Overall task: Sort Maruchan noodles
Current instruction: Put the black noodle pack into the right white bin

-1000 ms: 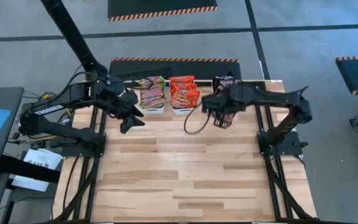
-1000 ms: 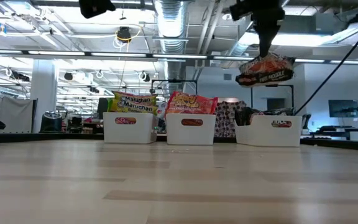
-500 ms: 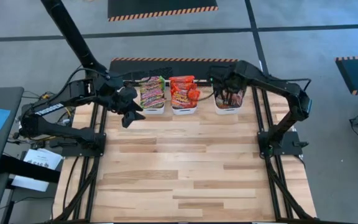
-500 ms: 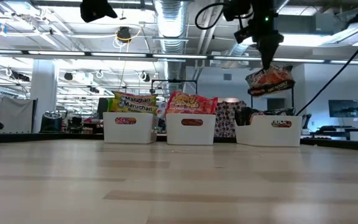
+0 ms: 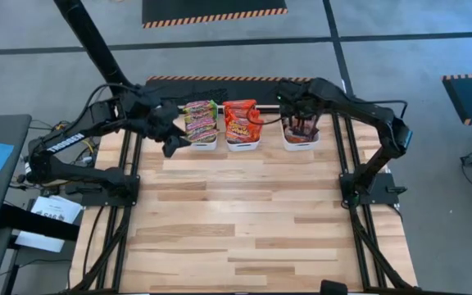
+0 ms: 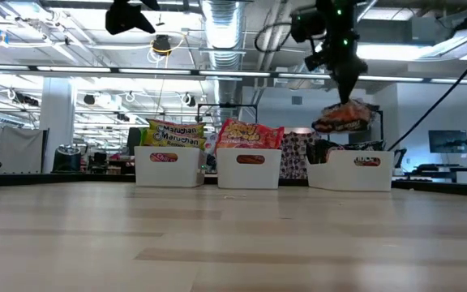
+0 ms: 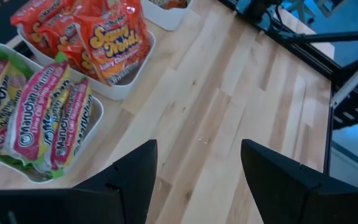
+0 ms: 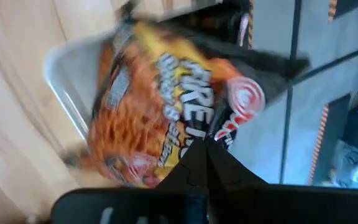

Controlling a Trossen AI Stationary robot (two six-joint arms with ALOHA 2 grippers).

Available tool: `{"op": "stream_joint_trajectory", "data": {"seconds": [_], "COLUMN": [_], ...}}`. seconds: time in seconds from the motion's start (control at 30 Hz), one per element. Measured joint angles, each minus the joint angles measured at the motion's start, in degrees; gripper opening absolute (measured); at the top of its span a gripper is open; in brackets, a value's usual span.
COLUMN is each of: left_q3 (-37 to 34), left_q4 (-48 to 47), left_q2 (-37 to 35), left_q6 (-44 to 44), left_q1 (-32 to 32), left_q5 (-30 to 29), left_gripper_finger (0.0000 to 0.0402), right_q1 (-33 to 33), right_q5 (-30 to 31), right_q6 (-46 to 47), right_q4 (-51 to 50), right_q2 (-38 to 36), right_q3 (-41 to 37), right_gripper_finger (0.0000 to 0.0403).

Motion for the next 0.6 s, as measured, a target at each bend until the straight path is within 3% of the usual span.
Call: {"op": "stream_joint_trajectory", "data": {"seconds": [0.6], "left_q3": [0.0], "left_q4": [1.0], "left_q2": [0.0], "left_q6": [0.0], "left_q1": [2.1], "left_q5": [0.0], "left_gripper_finger": [0.0217], "right_q1": [-1.0], "right_q5": [1.6], "right_q6": [-4.3], "right_q4": [7.6], "right_q2": [0.0], "right_q3": [-9.9], "right_gripper_finger": [0.0010]}}
